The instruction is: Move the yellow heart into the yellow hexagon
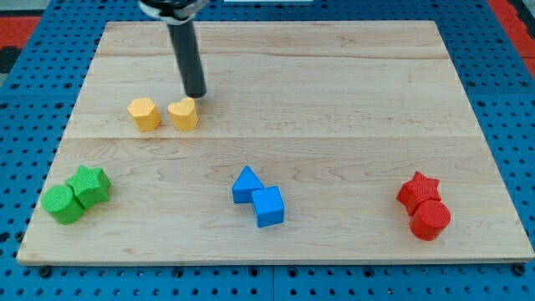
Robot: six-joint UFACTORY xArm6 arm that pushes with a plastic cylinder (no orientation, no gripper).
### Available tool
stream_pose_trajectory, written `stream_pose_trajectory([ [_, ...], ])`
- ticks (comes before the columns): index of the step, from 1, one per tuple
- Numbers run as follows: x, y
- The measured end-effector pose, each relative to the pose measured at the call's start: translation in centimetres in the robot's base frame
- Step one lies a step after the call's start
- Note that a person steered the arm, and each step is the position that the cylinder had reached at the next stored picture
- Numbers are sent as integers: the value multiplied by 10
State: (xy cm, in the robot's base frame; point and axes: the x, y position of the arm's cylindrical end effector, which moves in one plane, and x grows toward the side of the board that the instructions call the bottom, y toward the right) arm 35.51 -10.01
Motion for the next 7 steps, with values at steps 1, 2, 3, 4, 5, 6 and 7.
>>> stream_pose_trajectory([
  [1,8,0],
  [2,9,4],
  [3,22,4],
  [4,24,15],
  [5,26,7],
  [6,26,4],
  [7,30,6],
])
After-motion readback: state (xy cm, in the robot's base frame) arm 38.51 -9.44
